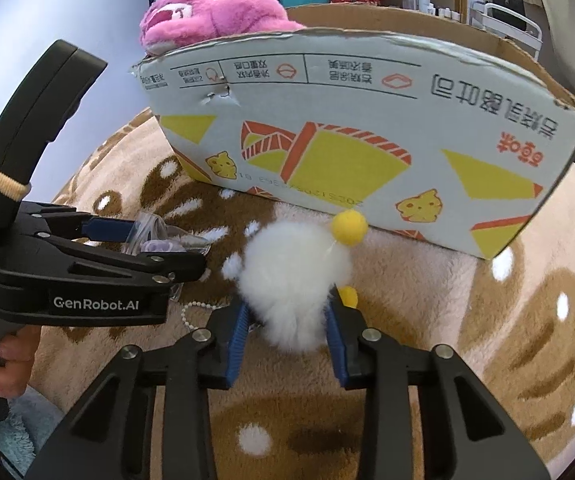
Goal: Organize soft objects
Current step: 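Lower the left gripper onto the clear bag while the right grasps the white fluffy plush, then lift the clear bag and white fluffy plush and carry both over the box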
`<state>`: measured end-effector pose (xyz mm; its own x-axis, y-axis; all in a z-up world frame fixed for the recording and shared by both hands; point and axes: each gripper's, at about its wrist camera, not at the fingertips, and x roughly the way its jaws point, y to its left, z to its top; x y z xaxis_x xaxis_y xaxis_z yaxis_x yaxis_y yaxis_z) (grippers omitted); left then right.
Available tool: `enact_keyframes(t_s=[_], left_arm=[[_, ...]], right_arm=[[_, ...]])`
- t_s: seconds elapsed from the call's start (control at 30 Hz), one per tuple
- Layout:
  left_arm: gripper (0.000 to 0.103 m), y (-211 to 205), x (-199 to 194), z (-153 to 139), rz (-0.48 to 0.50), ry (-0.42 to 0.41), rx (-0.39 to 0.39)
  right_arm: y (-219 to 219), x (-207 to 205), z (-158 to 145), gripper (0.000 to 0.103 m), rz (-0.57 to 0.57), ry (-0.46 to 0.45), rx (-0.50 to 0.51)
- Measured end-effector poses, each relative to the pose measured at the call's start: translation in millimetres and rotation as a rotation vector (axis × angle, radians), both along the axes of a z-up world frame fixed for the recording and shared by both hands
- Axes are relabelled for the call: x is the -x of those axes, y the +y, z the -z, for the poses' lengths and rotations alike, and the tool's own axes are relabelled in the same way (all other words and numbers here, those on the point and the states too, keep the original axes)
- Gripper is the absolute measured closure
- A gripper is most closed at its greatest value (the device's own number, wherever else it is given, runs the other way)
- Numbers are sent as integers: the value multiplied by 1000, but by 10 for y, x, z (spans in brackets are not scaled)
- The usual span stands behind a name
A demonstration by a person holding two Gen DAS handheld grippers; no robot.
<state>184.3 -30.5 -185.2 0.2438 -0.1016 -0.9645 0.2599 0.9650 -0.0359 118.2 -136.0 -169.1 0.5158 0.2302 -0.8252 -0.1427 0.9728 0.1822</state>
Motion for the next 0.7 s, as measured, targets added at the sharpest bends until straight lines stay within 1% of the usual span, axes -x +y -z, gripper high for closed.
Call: enact_keyframes(t_s=[0.1,0.33,0.5,0.57,0.7], left_arm=[[37,57,30,-17,-15,3,18],[37,126,147,-89,-34,-20,17],[37,161,274,-262,-36,-78,31],[37,164,327,-329,-33,-104,32],[37,76,468,-561,-21,-187,36]], right_arm=[[-22,52,-25,67,12,2,25],[-176,196,-120,68,80,1,63],[-355,320,-268,68,134,-25,64],[-366,339,-306,68,153,-37,69],[-420,428,-428,68,189,-73,82]])
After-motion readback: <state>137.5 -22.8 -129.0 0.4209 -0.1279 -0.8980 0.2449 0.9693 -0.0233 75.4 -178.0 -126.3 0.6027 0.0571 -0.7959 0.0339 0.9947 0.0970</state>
